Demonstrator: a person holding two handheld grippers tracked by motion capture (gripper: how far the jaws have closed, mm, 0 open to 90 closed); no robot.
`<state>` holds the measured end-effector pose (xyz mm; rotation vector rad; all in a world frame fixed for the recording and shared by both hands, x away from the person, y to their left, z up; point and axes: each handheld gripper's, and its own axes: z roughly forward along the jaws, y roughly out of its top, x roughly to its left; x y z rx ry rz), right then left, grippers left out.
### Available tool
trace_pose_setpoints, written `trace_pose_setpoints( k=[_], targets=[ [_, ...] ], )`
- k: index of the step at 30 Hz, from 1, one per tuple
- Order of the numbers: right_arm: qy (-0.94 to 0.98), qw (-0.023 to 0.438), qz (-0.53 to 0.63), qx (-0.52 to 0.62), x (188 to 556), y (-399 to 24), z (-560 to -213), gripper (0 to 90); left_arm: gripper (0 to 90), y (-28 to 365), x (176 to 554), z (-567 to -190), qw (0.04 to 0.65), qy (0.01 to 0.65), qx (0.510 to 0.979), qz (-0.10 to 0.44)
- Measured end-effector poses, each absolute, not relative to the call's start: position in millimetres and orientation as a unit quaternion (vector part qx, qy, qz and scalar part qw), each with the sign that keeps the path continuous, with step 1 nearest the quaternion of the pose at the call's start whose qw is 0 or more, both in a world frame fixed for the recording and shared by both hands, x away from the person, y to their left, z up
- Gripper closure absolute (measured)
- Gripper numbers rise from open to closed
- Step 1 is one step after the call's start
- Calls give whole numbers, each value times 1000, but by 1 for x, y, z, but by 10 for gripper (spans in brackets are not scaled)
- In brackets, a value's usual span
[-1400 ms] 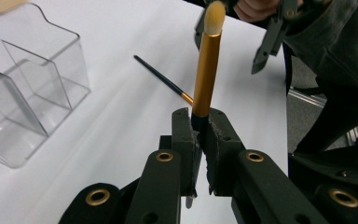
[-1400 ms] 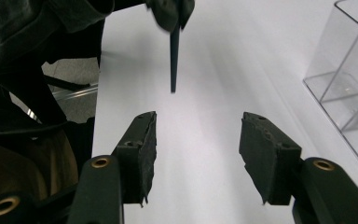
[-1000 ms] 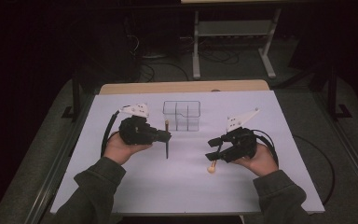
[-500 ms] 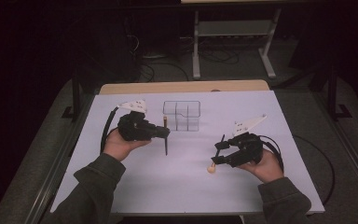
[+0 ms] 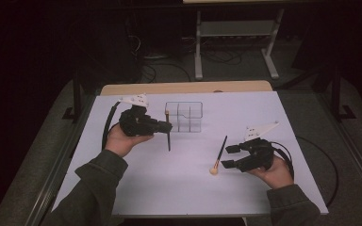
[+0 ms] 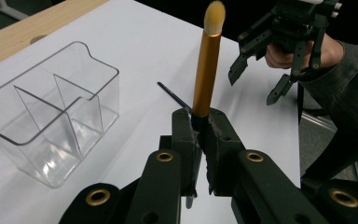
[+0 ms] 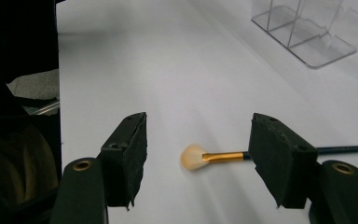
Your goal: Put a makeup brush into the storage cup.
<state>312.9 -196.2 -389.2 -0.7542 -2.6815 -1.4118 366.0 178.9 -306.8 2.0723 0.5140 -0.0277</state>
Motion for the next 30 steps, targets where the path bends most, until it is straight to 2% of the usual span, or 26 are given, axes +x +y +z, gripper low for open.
trace_pose_setpoints(
  k=[12, 30],
  targets=[
    [-859, 0, -443, -256, 309, -211, -397, 340, 833, 172, 382, -288, 488, 219, 845, 10],
    [-853, -6, -451, -262, 308, -219, -399, 336, 833, 176, 419, -273, 506, 266, 820, 27]
  ],
)
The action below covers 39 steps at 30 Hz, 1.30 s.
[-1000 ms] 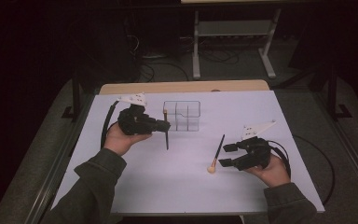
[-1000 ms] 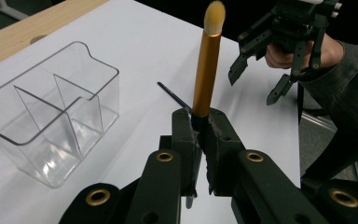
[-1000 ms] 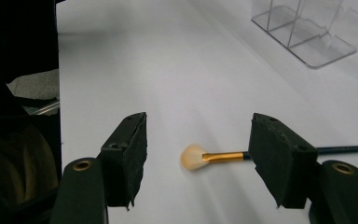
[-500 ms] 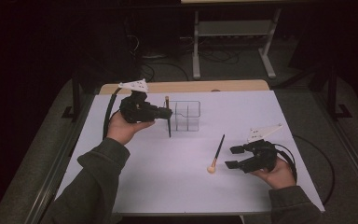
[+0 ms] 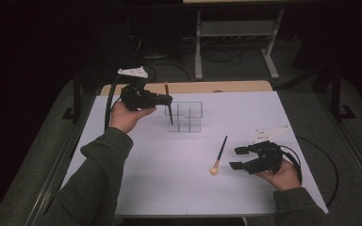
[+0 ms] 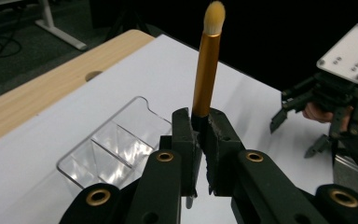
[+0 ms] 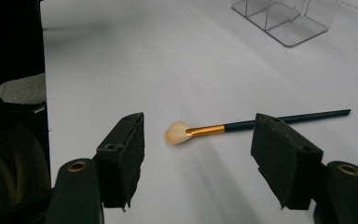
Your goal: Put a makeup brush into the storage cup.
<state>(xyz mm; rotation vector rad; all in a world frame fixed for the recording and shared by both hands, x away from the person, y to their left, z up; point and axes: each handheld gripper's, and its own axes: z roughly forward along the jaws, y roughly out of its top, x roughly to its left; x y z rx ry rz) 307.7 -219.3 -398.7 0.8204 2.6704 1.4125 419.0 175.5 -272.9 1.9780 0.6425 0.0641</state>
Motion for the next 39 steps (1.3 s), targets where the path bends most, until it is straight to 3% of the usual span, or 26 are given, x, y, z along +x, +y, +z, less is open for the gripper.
trace_pose_setpoints(
  k=[21, 39],
  targets=[
    [849, 5, 456, 266, 309, -223, -399, 332, 833, 179, 457, -262, 518, 314, 795, 39],
    [848, 12, 456, 269, 308, -225, -398, 322, 832, 174, 476, -279, 512, 363, 777, 46]
  ],
)
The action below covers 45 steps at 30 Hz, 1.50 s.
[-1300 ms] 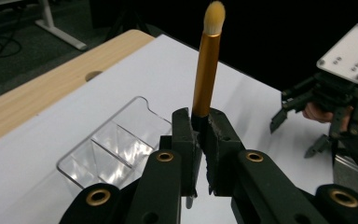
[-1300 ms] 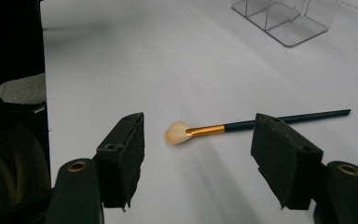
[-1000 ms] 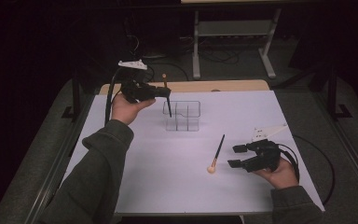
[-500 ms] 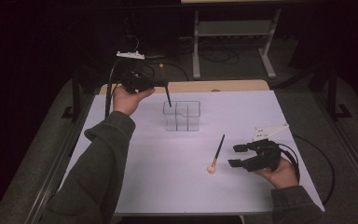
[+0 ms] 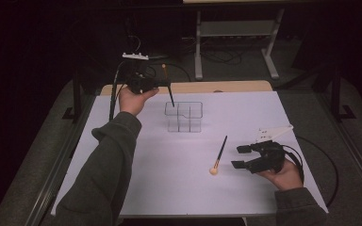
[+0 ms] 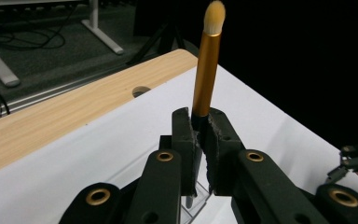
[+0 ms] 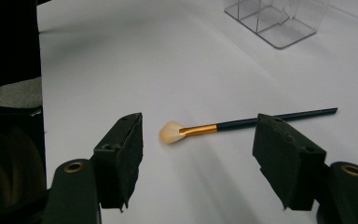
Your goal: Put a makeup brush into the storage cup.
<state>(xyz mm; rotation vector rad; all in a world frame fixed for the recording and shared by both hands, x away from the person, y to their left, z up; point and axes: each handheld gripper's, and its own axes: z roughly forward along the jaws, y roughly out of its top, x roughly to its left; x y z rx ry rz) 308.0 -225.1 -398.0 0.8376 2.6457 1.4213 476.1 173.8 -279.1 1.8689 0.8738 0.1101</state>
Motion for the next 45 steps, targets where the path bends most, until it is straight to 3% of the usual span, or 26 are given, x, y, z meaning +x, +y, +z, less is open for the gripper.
trace_pose_setpoints(
  k=[45],
  targets=[
    [847, 10, 458, 271, 309, -226, -399, 313, 831, 172, 483, -328, 493, 407, 768, 32]
  ],
)
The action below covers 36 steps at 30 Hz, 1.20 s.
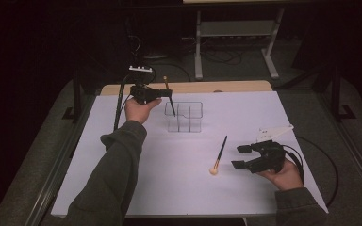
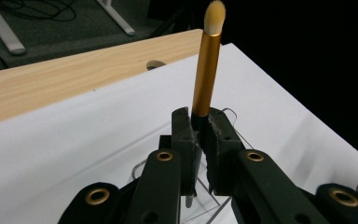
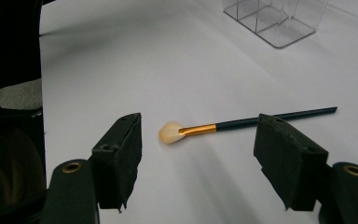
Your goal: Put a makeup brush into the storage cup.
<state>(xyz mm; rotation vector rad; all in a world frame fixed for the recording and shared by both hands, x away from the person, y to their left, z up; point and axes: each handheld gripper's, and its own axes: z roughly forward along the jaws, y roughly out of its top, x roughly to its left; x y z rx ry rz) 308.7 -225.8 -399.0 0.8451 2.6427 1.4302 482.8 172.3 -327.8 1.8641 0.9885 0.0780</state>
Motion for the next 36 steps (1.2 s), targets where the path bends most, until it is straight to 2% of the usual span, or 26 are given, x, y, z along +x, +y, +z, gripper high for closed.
trace_pose_setpoints(
  k=[24, 36],
  targets=[
    [849, 5, 453, 271, 309, -223, -400, 314, 826, 174, 473, -352, 468, 412, 781, 31],
    [852, 3, 450, 268, 309, -222, -401, 314, 815, 170, 468, -351, 457, 401, 793, 37]
  ],
)
